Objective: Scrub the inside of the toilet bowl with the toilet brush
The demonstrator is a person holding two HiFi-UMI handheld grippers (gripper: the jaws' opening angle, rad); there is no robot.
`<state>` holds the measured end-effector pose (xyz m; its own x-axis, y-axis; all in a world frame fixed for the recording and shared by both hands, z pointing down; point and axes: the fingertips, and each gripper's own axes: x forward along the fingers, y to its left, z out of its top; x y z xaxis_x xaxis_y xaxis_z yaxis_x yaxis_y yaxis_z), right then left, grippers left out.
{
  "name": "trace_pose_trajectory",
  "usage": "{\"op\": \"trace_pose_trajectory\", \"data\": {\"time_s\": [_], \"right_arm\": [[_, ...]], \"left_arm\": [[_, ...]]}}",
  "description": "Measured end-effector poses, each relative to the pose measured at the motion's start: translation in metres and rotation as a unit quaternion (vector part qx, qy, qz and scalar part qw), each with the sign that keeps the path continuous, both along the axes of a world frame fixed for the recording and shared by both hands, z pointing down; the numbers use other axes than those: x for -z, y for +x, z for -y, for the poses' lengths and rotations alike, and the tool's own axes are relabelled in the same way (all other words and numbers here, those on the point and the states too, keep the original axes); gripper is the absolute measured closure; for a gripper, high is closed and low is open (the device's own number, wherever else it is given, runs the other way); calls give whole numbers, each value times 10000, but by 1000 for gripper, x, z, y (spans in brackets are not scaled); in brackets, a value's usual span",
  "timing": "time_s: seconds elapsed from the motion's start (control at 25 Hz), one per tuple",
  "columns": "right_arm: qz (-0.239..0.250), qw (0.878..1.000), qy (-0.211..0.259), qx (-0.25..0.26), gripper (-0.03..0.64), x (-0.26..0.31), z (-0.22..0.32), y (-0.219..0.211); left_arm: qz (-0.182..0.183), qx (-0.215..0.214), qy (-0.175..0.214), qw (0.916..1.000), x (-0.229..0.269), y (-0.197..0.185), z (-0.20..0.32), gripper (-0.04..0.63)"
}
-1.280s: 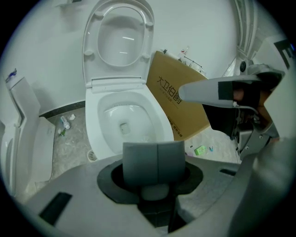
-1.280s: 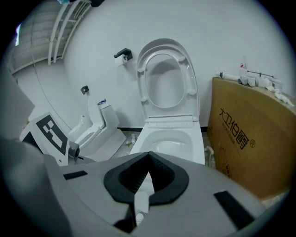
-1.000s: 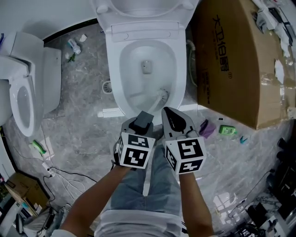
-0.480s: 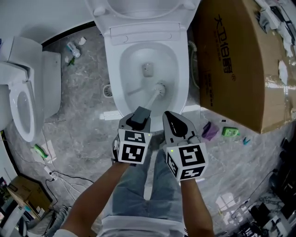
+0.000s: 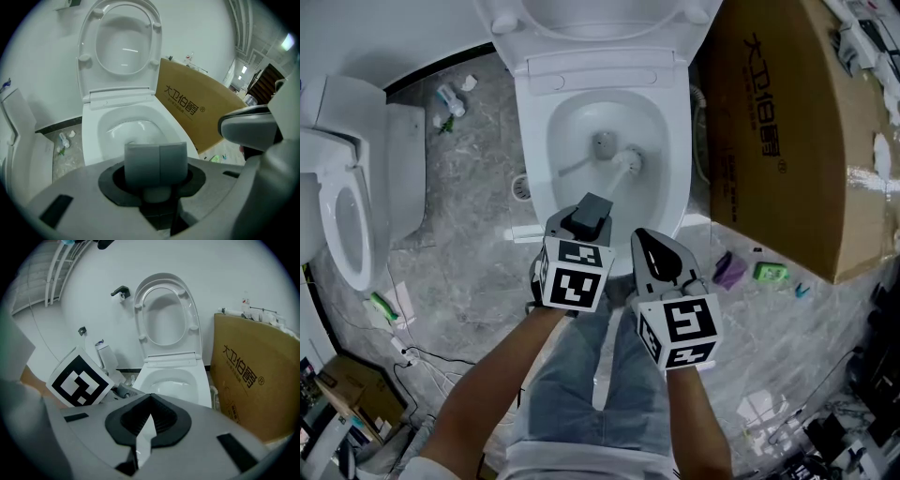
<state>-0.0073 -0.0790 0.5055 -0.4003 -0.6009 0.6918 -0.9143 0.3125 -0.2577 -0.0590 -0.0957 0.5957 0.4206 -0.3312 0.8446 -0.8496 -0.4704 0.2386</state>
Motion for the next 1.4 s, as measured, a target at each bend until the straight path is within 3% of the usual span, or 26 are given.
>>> {"op": "trace_pose_trajectory", "data": {"time_s": [0.44,0.72,1.4], "right_arm": [[3,10000,-52,-36,616,-8,7,-1],[20,9998,-94,146,617,-9,2,-14],[56,9993,-48,373,616,0,-15,-22]], "left_arm": [[163,20,251,9995,-7,-13,42,443],[328,392,275,9983,1,-41,55,443],[597,746,111,9954,8,-81,11,443]]}}
